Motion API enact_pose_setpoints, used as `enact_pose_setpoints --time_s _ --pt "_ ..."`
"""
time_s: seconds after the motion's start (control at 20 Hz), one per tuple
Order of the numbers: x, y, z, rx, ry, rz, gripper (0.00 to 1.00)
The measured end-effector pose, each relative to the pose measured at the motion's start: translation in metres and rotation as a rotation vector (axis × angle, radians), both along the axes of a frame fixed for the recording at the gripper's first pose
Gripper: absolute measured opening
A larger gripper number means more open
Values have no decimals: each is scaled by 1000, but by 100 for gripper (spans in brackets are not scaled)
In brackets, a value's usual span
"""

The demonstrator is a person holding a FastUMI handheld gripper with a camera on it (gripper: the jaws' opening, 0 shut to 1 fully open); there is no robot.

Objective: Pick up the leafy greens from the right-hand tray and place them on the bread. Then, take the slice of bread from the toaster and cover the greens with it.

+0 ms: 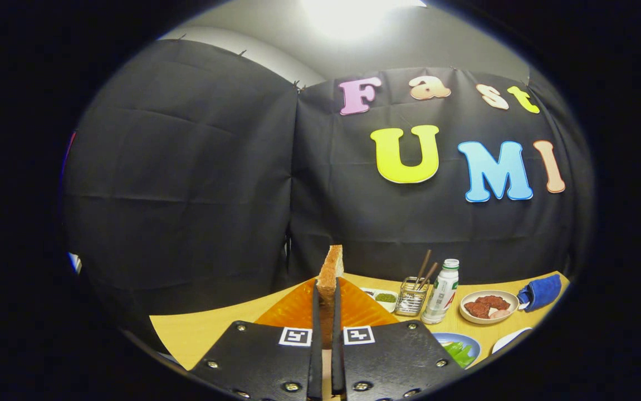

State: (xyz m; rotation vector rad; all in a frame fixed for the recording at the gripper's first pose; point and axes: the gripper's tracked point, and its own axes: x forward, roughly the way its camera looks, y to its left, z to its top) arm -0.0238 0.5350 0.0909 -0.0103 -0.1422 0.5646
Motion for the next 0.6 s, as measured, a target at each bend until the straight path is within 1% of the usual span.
enact_pose_setpoints --time_s 0.05,0.35,0.6 --pt "-2 -2 3 7 1 9 6" --pt "-7 -36 13 23 -15 -28 6" --pt "-5 -76 3 21 -1 -93 7"
